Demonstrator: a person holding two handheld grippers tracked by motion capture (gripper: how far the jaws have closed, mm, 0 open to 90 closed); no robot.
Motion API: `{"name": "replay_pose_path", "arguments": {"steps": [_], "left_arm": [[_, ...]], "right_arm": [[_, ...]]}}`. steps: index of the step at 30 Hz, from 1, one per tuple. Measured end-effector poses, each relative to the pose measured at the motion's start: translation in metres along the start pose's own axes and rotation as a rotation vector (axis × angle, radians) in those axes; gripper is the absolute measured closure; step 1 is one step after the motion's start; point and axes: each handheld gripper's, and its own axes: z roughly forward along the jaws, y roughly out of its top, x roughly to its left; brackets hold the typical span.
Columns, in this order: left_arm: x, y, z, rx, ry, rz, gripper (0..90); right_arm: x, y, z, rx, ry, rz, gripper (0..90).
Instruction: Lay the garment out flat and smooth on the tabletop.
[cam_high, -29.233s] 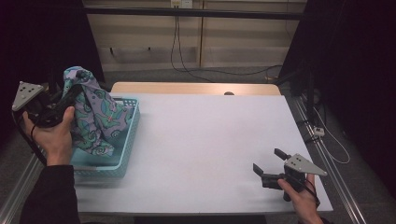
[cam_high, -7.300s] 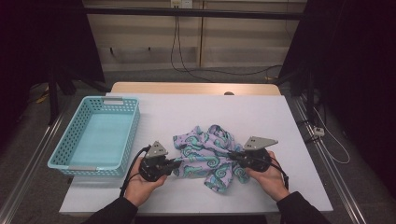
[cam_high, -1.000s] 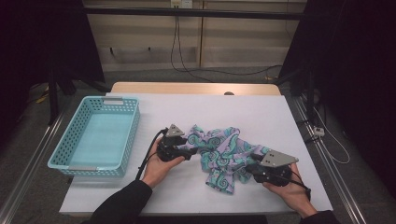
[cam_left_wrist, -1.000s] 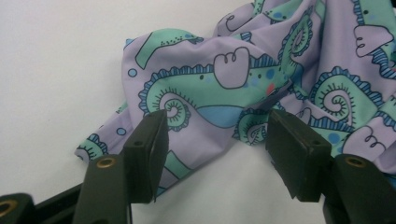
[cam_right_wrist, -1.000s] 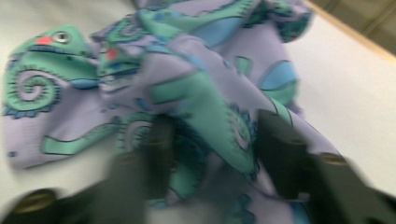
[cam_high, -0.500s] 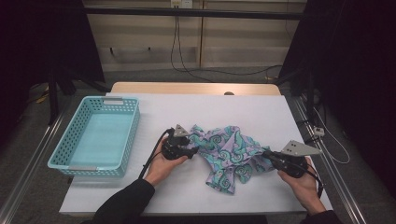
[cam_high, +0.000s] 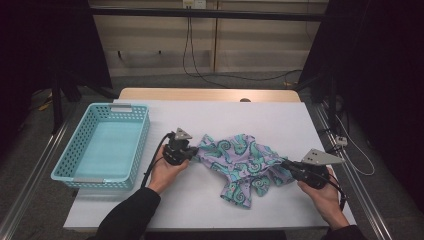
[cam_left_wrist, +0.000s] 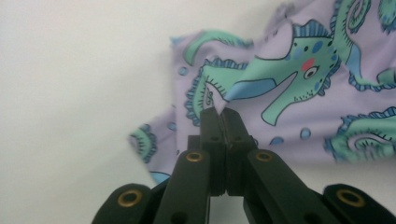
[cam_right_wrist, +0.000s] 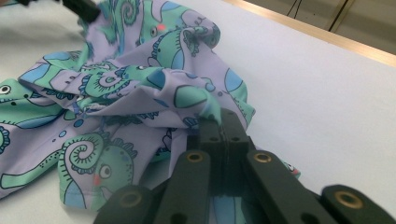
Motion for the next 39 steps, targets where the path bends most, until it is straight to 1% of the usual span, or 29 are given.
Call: {"name": "replay_pose_path", "arguments": {"steps": [2, 4, 5, 6, 7, 8, 9, 10, 11, 12, 13, 15, 17, 18, 20, 22, 24, 26, 27, 28, 29, 30, 32, 33, 35, 36, 37, 38, 39], "left_arm": [[0.009, -0.002, -0.005, -0.003, 0.016, -0.011, 89.8], [0.015, -0.006, -0.003, 0.012, 0.005, -0.034, 89.6], [0.016, -0.009, -0.001, 0.026, 0.004, -0.026, 89.3], [0.016, -0.011, 0.002, 0.033, 0.028, -0.016, 87.2], [0.015, -0.012, 0.005, 0.048, 0.044, -0.016, 79.6], [0.014, -0.012, 0.006, 0.054, 0.039, -0.014, 71.7], [0.012, -0.011, 0.005, 0.04, 0.034, -0.004, 67.5], [0.009, -0.01, 0.003, 0.021, 0.033, 0.013, 64.1], [0.005, -0.008, -0.001, 0.015, 0.032, 0.026, 61.3], [0.0, -0.007, -0.005, 0.009, 0.029, 0.051, 58.1], [-0.006, -0.006, -0.008, 0.002, 0.008, 0.078, 55.1], [-0.019, -0.007, -0.013, -0.021, -0.039, 0.13, 57.6], [-0.03, -0.009, -0.011, -0.019, -0.096, 0.18, 62.6], [-0.035, -0.01, -0.008, -0.021, -0.11, 0.203, 63.4], [-0.044, -0.012, -0.001, -0.001, -0.155, 0.239, 62.8], [-0.051, -0.015, 0.006, 0.017, -0.175, 0.265, 58.6], [-0.054, -0.018, 0.011, 0.04, -0.176, 0.274, 57.7], [-0.056, -0.021, 0.016, 0.066, -0.169, 0.275, 52.4], [-0.056, -0.022, 0.017, 0.082, -0.168, 0.294, 49.6], [-0.058, -0.023, 0.016, 0.071, -0.161, 0.302, 48.2], [-0.06, -0.024, 0.015, 0.071, -0.167, 0.29, 46.2], [-0.061, -0.024, 0.013, 0.076, -0.168, 0.317, 41.5], [-0.065, -0.028, 0.01, 0.069, -0.168, 0.349, 40.1], [-0.069, -0.029, 0.011, 0.065, -0.158, 0.36, 38.7], [-0.073, -0.027, 0.016, 0.046, -0.161, 0.364, 39.6], [-0.075, -0.026, 0.018, 0.041, -0.156, 0.381, 40.4], [-0.078, -0.025, 0.02, 0.03, -0.144, 0.38, 40.5], [-0.08, -0.025, 0.022, 0.023, -0.142, 0.394, 41.2], [-0.082, -0.025, 0.023, 0.016, -0.151, 0.405, 45.1]], "right_arm": [[0.001, 0.0, 0.001, 0.002, 0.002, 0.002, 90.0], [0.002, 0.001, 0.003, 0.001, 0.01, -0.004, 90.0], [0.004, 0.001, 0.004, 0.005, 0.016, -0.006, 90.0], [0.005, 0.002, 0.006, 0.011, 0.019, -0.012, 90.0], [0.007, 0.002, 0.008, 0.015, 0.023, -0.015, 90.0], [0.008, 0.002, 0.009, 0.02, 0.025, -0.02, 90.0], [0.009, 0.002, 0.01, 0.024, 0.026, -0.022, 90.0], [0.009, 0.001, 0.01, 0.025, 0.028, -0.023, 90.0], [0.008, 0.001, 0.01, 0.025, 0.029, -0.022, 90.0], [0.008, 0.001, 0.01, 0.024, 0.028, -0.021, 90.0], [0.007, 0.0, 0.009, 0.027, 0.027, -0.018, 90.0], [0.006, -0.002, 0.01, 0.032, 0.028, -0.014, 90.0], [0.006, -0.002, 0.011, 0.038, 0.03, -0.014, 90.0], [0.006, -0.002, 0.011, 0.038, 0.03, -0.014, 90.0], [0.007, -0.002, 0.011, 0.036, 0.031, -0.015, 90.0], [0.007, -0.002, 0.011, 0.037, 0.031, -0.014, 90.0], [0.007, -0.003, 0.012, 0.04, 0.032, -0.012, 90.0], [0.006, -0.003, 0.012, 0.042, 0.033, -0.011, 90.0], [0.006, -0.003, 0.012, 0.043, 0.031, -0.011, 90.0], [0.006, -0.004, 0.012, 0.041, 0.033, -0.009, 90.0], [0.006, -0.004, 0.012, 0.042, 0.033, -0.008, 90.0], [0.006, -0.004, 0.012, 0.044, 0.032, -0.009, 90.0], [0.006, -0.004, 0.013, 0.045, 0.033, -0.009, 90.0], [0.006, -0.004, 0.013, 0.046, 0.032, -0.01, 90.0], [0.006, -0.004, 0.014, 0.05, 0.035, -0.009, 90.0], [0.006, -0.004, 0.015, 0.05, 0.035, -0.009, 90.0], [0.006, -0.004, 0.015, 0.049, 0.036, -0.008, 90.0], [0.006, -0.004, 0.016, 0.049, 0.035, -0.01, 90.0], [0.006, -0.003, 0.016, 0.047, 0.037, -0.008, 90.0]]}}
